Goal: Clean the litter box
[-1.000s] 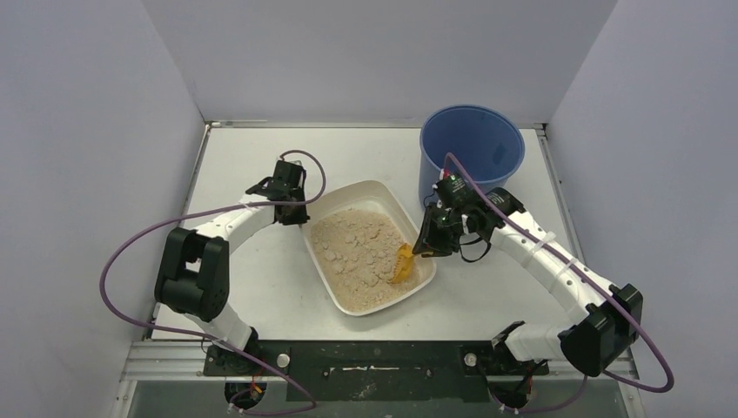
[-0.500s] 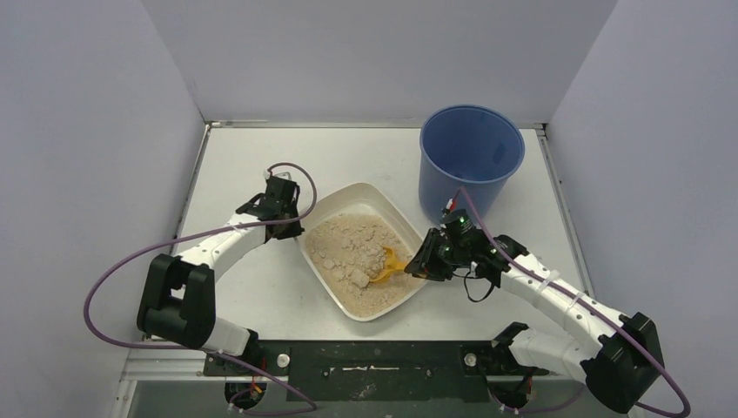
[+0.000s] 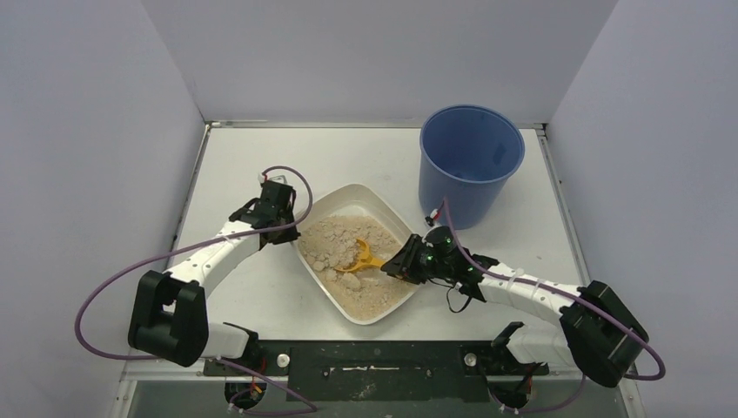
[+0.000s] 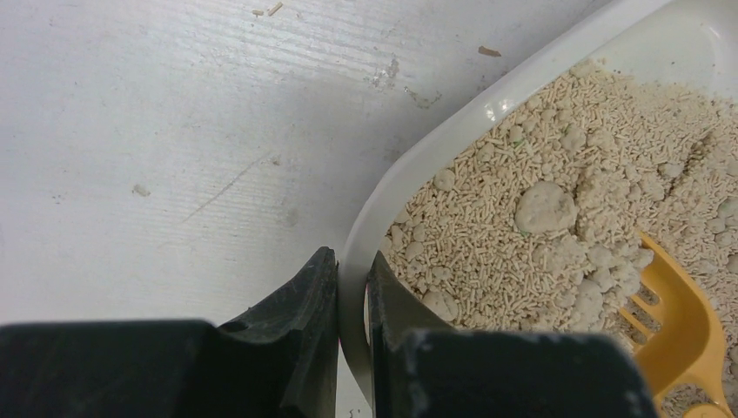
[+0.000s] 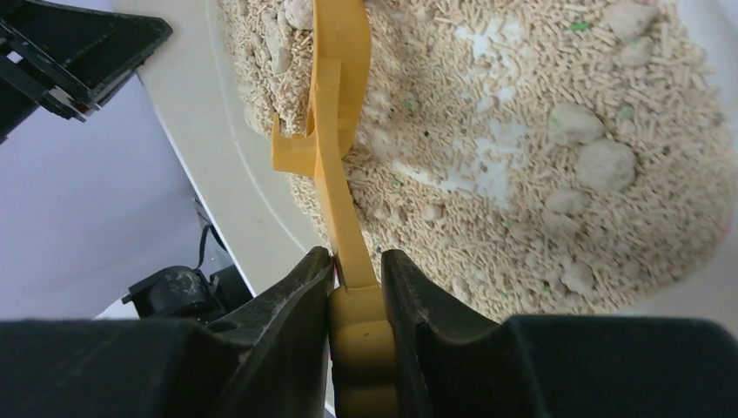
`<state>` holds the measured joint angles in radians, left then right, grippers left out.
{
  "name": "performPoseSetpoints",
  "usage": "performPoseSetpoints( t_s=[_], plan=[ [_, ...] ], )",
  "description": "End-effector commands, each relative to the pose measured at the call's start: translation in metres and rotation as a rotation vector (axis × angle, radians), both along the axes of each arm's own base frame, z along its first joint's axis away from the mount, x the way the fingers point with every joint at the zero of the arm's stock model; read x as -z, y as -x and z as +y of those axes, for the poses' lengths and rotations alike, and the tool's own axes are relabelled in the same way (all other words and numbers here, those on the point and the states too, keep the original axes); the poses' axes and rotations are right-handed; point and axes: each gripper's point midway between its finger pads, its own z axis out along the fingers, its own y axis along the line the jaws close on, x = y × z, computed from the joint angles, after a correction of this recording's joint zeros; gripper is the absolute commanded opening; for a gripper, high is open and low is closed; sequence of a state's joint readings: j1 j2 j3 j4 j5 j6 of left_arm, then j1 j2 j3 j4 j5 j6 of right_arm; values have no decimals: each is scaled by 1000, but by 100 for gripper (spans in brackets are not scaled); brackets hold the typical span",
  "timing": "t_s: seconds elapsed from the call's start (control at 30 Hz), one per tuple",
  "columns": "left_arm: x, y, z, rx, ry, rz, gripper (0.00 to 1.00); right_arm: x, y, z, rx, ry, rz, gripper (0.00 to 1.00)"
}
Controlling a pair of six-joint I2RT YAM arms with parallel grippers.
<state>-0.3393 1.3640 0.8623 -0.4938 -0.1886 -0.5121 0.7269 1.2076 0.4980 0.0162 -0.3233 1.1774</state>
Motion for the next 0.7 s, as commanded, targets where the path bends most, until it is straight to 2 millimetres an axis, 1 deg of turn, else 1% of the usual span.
performPoseSetpoints(
  t_s=[0.0, 0.13, 0.27, 0.43, 0.57, 0.67],
  plan=[
    [-34, -1, -24, 126, 64, -92, 0, 31, -9, -2, 66, 34, -3, 0],
    [-39, -2, -16, 107, 28, -112, 0, 38, -13, 0, 84, 30, -33, 0],
    [-48, -4, -2, 70, -30, -130, 0, 39, -17, -2, 133, -37, -74, 0],
    [-64, -8, 15, 28, -85, -169, 0, 24, -26, -3, 171, -126, -182, 0],
    [-64, -9, 20, 13, -102, -182, 0, 9, -34, -6, 206, -174, -264, 0],
    [-63, -9, 29, -12, -125, -188, 0, 0, -35, -5, 205, -199, -299, 0]
  ],
)
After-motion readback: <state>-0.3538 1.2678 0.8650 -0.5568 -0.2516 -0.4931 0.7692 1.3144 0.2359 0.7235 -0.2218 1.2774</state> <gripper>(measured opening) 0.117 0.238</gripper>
